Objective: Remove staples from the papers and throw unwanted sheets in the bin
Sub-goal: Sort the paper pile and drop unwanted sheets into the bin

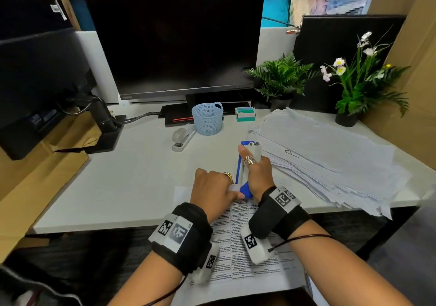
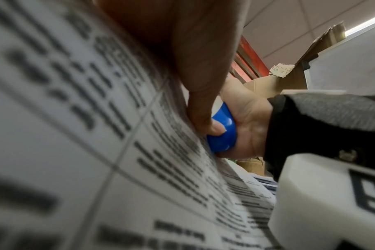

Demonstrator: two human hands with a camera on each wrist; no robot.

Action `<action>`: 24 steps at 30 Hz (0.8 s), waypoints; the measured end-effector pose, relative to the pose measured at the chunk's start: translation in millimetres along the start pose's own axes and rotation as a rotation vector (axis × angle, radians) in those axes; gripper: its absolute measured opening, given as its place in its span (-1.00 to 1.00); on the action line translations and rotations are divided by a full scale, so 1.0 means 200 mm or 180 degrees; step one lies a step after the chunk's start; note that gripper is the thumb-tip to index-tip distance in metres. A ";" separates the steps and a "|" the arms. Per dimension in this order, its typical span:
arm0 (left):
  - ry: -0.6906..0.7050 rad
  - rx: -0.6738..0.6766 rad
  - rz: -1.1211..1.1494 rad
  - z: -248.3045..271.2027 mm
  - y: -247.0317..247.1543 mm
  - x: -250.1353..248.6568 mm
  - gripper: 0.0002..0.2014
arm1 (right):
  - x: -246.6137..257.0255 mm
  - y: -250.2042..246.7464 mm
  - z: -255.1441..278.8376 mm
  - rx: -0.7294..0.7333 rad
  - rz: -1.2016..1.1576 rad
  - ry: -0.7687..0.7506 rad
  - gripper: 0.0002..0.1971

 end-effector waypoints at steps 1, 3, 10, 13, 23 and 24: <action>-0.0011 0.0015 0.0034 0.00 0.00 0.01 -0.60 | -0.01 0.00 -0.01 0.0018 0.0033 0.0057 -0.64; -0.0066 0.0063 0.0110 -0.01 0.01 0.04 -0.59 | -0.05 0.03 -0.05 0.0160 0.0064 0.0305 -0.48; -0.0062 0.0101 0.0117 0.00 0.00 0.14 -0.55 | -0.19 0.13 -0.24 0.0748 0.0284 0.1439 -0.08; -0.0017 0.0179 0.0087 0.01 0.00 0.18 -0.60 | -0.11 0.17 -0.23 0.0946 0.0356 0.1689 -0.73; -0.0064 0.0264 0.0093 0.04 0.01 0.27 -0.68 | -0.16 0.26 -0.37 0.1711 0.3457 0.0742 -0.54; -0.0069 0.0271 0.0104 0.04 0.02 0.27 -0.68 | -0.17 0.27 -0.36 0.1770 0.3602 0.0679 -0.53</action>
Point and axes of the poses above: each hand's wrist, its own z-axis away from the middle knuckle, its own y-axis out of the palm, x = y × z, the point moved 9 cm from there along -z, towards the middle knuckle, and after that the axes turned 3 degrees about -y, right-handed, at the moved point
